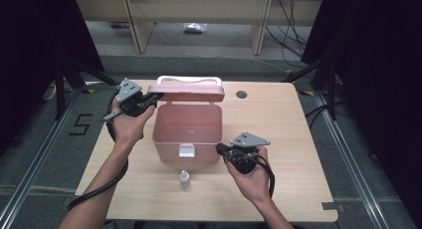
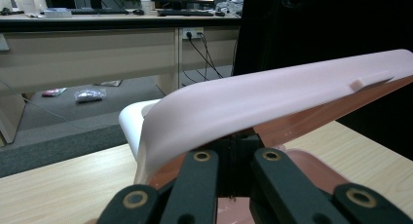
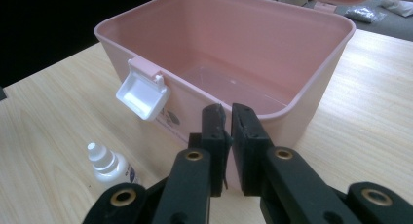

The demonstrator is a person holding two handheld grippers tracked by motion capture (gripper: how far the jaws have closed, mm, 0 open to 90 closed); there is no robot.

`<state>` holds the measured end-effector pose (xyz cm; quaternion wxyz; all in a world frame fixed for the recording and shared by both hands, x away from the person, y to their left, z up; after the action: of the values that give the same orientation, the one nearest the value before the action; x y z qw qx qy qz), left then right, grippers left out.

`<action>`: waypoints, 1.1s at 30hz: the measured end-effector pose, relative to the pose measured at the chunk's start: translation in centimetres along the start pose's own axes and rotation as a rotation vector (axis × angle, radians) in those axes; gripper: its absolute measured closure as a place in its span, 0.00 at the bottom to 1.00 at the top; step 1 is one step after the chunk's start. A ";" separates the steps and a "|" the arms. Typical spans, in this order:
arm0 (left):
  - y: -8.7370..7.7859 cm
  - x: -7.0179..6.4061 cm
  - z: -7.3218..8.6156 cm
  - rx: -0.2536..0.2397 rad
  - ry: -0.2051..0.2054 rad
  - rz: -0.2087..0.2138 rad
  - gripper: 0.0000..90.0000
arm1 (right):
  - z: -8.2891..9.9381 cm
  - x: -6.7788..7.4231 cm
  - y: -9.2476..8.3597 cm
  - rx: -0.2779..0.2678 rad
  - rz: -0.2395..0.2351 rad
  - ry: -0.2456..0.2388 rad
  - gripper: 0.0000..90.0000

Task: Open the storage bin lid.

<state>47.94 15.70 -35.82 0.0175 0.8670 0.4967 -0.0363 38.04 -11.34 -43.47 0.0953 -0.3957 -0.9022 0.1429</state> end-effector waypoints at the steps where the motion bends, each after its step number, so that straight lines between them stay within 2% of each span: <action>1: 0.1 0.0 0.0 0.001 0.001 -0.001 1.00 | 0.1 0.2 0.0 0.005 -0.002 0.020 0.94; 14: 1.0 0.3 0.2 0.007 0.008 -0.020 1.00 | 0.0 0.1 0.2 -0.009 -0.006 0.007 0.93; 15: 1.1 0.4 0.2 0.004 0.006 -0.023 1.00 | 0.0 0.4 0.0 -0.001 -0.006 0.042 0.93; 16: 1.2 0.4 0.2 0.003 0.006 -0.025 1.00 | 0.0 0.2 0.1 -0.001 -0.011 0.022 0.93; 17: 1.3 0.4 0.2 0.003 0.007 -0.026 1.00 | 0.0 0.3 0.0 -0.002 -0.010 0.038 0.93; 18: 1.3 0.4 0.2 0.002 0.005 -0.029 1.00 | 0.0 0.2 0.0 -0.002 -0.016 0.013 0.93; 21: 1.5 0.5 0.3 0.005 0.008 -0.034 1.00 | 0.0 0.0 0.0 -0.001 -0.005 -0.005 0.92; 22: 1.5 0.5 0.3 0.005 0.008 -0.034 1.00 | 0.0 0.0 0.0 -0.001 -0.005 -0.005 0.92; 23: 1.7 0.6 0.3 0.005 0.009 -0.039 1.00 | -0.1 0.1 -0.1 0.002 -0.005 0.021 0.93; 25: 1.9 0.8 0.3 0.006 0.012 -0.046 1.00 | -0.1 0.0 -0.1 -0.005 -0.003 0.003 0.93; 33: 2.5 1.2 0.1 0.003 0.019 -0.057 1.00 | -0.1 0.0 0.0 0.002 0.000 -0.002 0.93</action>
<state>50.73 15.42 -35.99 0.0105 0.8528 0.5214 -0.0291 38.01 -11.34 -43.40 0.0947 -0.3957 -0.9021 0.1441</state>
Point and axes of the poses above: each handheld gripper's, and its own axes: y roughly forward along the jaws, z roughly out of its underside, x roughly to its left, the point moved 4 cm from there along y, roughly forward along the jaws, and after that the axes turned 10 degrees about -x, right-handed, at the moved point
